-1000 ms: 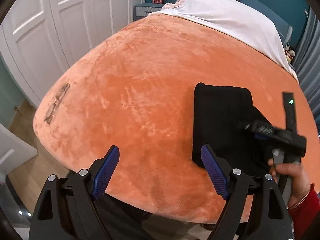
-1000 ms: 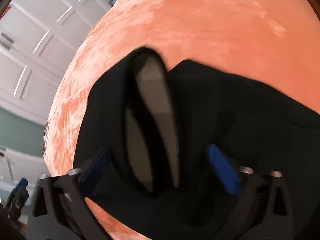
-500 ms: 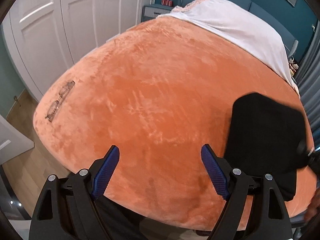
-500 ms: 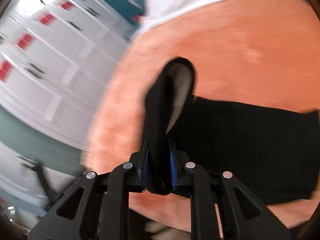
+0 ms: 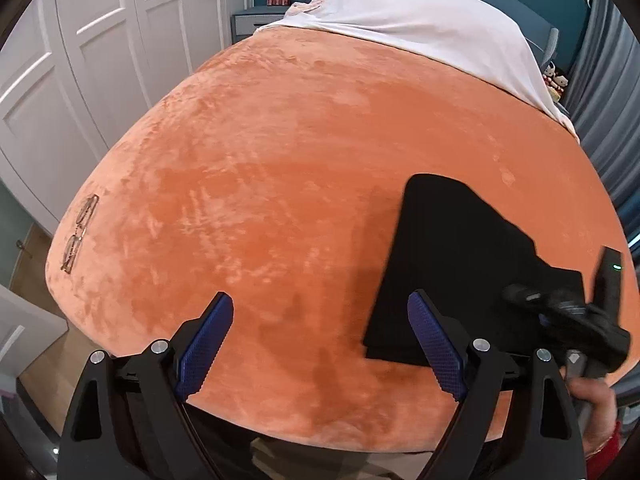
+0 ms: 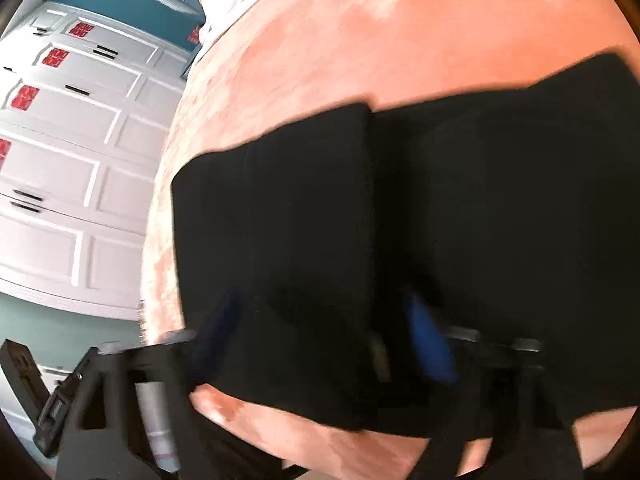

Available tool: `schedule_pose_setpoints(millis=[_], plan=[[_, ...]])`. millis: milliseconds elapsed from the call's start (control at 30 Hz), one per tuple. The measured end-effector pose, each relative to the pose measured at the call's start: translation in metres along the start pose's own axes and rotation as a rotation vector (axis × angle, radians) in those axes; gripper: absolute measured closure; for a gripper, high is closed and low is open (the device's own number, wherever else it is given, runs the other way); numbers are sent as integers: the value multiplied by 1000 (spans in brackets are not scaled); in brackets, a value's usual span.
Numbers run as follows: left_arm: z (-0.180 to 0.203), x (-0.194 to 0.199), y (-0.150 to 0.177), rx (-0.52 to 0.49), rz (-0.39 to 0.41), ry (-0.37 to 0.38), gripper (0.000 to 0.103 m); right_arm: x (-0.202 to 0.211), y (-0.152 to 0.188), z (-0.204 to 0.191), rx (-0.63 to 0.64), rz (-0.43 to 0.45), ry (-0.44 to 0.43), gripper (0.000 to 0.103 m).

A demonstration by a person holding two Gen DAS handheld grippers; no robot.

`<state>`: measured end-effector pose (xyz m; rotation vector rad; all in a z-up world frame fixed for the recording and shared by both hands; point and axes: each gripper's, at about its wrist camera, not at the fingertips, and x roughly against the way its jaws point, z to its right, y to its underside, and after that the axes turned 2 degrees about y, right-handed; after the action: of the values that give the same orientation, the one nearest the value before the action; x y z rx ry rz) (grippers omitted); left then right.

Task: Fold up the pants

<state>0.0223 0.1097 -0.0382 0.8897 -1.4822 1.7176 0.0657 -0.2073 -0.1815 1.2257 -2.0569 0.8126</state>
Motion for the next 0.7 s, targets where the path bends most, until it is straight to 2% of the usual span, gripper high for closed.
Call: schedule_pose_setpoints(millis=[33, 167, 233, 267, 333, 400, 433, 500, 567, 600, 700], plan=[[4, 2, -1, -8, 2, -6, 16, -3, 1, -10, 20, -17, -14, 87], [7, 9, -3, -39, 21, -44, 16, 55, 3, -64, 135, 75, -177, 88], [4, 9, -4, -28, 21, -49, 16, 110, 5, -82, 201, 156, -222, 88], [2, 6, -4, -18, 15, -50, 16, 132, 6, -82, 223, 190, -212, 88], [0, 1, -5, -2, -4, -47, 16, 178, 10, -70, 249, 264, -127, 88], [1, -5, -5, 5, -20, -35, 16, 203, 13, -46, 245, 306, 11, 88], [2, -7, -4, 5, -24, -27, 16, 211, 15, -27, 227, 312, 120, 88], [6, -11, -2, -6, -31, -22, 16, 215, 14, -4, 191, 302, 201, 87], [7, -14, -2, -17, -34, -31, 16, 194, 19, -8, 177, 265, 227, 87], [5, -15, -2, -18, -33, -38, 16, 184, 20, -16, 185, 244, 217, 87], [-7, -15, -2, -1, -35, -47, 16, 136, 9, -75, 288, 166, 109, 87]])
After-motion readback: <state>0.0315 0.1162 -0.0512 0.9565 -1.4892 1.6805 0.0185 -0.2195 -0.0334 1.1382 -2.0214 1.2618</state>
